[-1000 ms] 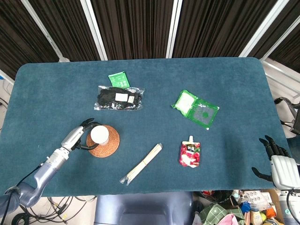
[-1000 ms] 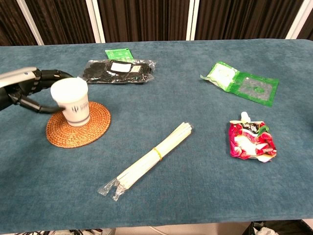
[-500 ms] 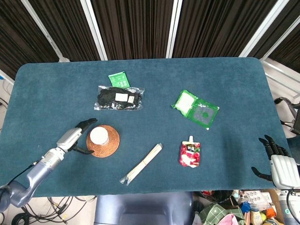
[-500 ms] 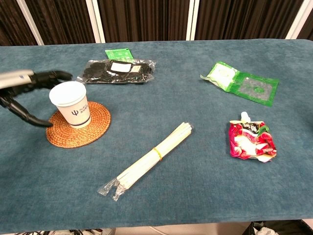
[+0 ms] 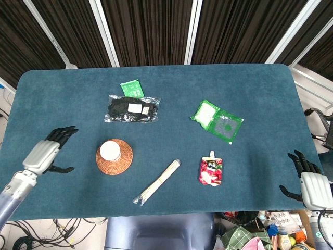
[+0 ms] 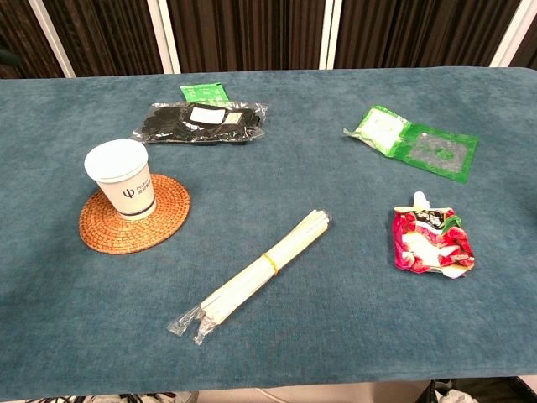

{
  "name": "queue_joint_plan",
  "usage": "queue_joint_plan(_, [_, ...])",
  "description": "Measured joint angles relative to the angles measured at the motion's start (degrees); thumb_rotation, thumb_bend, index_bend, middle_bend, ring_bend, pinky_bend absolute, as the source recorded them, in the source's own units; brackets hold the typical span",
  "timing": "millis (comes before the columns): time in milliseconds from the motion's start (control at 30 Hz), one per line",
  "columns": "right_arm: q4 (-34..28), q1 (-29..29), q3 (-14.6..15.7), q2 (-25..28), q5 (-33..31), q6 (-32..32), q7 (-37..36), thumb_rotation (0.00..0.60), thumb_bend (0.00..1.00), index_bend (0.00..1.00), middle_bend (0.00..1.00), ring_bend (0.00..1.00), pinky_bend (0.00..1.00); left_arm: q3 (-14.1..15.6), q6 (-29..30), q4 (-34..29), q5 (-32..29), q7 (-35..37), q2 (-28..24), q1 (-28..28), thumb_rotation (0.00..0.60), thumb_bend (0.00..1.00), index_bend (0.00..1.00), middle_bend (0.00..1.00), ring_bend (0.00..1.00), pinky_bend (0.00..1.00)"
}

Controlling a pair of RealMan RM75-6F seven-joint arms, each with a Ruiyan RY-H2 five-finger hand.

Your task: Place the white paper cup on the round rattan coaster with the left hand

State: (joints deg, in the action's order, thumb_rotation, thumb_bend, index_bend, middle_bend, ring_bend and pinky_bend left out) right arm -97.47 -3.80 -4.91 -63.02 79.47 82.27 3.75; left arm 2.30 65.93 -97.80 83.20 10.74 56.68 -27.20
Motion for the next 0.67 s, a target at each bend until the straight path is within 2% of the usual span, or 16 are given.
queue_joint_plan(67, [0.0,0.0,0.1,0.0,0.2,0.1,0.1,0.6,0.1,0.14,0.04,0.19,0.19,0.4,2.7,-3.0,-0.9,-5.8,-1.7,1.9,0.6,0.0,0.0,0.0,0.0,0.0])
queue_joint_plan(200, [0.1,0.0,0.2,-0.1,0.7,0.4,0.4,0.6,0.1,0.14,0.04,0.19,0.19,1.5,11.9,-7.3,-2.1,-17.3,-2.9,7.8,0.6,0.0,0.0,0.0,0.0,0.0])
queue_joint_plan(267, [0.2,0.0,0.2,-0.1,1.0,0.5,0.3,0.6,0.1,0.14,0.04,0.19,0.19,1.9,16.0,-7.9,-2.0,-19.3,-2.2,10.8,0.6,0.0,0.0,0.0,0.0,0.0])
queue_joint_plan(433, [1.0,0.0,0.3,-0.3,2.0,0.9,0.5,0.6,0.1,0.14,0.04,0.19,0.19,2.6,22.3,-4.7,-1.3,-16.8,2.0,16.3,0.6,0.01,0.0,0.0,0.0,0.0])
queue_joint_plan(533, [1.3,0.0,0.4,-0.4,2.3,1.0,0.7,0.6,0.1,0.13,0.04,0.19,0.19,2.9,23.4,-1.8,-0.1,-15.0,3.9,17.7,0.6,0.01,0.0,0.0,0.0,0.0])
queue_joint_plan(667, [1.1,0.1,0.4,-0.6,2.4,1.4,1.0,0.6,0.1,0.13,0.04,0.19,0.19,3.5,22.5,-1.2,1.2,-11.9,4.0,18.2,0.6,0.01,0.0,0.0,0.0,0.0])
